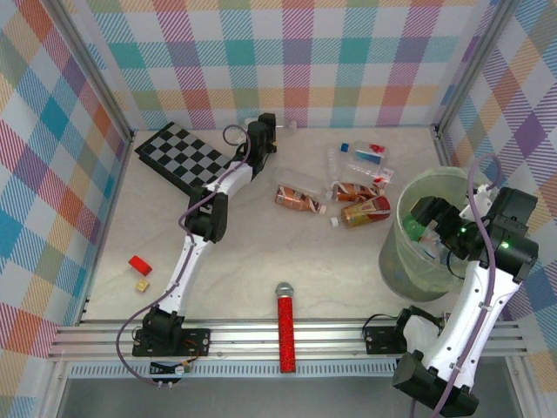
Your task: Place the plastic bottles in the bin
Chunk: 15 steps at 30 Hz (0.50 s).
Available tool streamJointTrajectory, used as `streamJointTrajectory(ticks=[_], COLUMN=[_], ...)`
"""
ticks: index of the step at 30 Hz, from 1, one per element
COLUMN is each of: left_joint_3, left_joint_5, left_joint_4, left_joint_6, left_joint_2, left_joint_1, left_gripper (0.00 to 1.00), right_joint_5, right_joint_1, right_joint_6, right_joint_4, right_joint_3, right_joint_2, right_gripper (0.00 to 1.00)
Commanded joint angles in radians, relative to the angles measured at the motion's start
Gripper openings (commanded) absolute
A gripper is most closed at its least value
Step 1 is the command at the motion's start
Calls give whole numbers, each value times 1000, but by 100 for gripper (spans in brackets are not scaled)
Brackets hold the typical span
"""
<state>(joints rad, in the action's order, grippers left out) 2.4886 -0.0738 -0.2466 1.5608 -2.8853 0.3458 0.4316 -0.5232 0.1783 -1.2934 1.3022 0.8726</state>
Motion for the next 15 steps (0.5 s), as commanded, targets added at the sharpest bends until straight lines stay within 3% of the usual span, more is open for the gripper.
streamJointTrajectory(ticks=[1,7,15], left_joint_3=[1,-2,-208], left_joint_5=[10,37,98], left_joint_4=[119,150,54], left_joint_6=[137,110,9], left_joint_2=[-89,-78,71], left_joint_1=[-12,-25,-45], left_gripper=[72,52,50], right_joint_5=[8,2,5], right_joint_1=[-3,-3,-3], right_joint_6=[7,12,18], right_joint_4=[23,27,29], right_joint_3=[-6,-10,-10], right_joint_2=[-15,-20,-23], right_gripper=[94,94,93])
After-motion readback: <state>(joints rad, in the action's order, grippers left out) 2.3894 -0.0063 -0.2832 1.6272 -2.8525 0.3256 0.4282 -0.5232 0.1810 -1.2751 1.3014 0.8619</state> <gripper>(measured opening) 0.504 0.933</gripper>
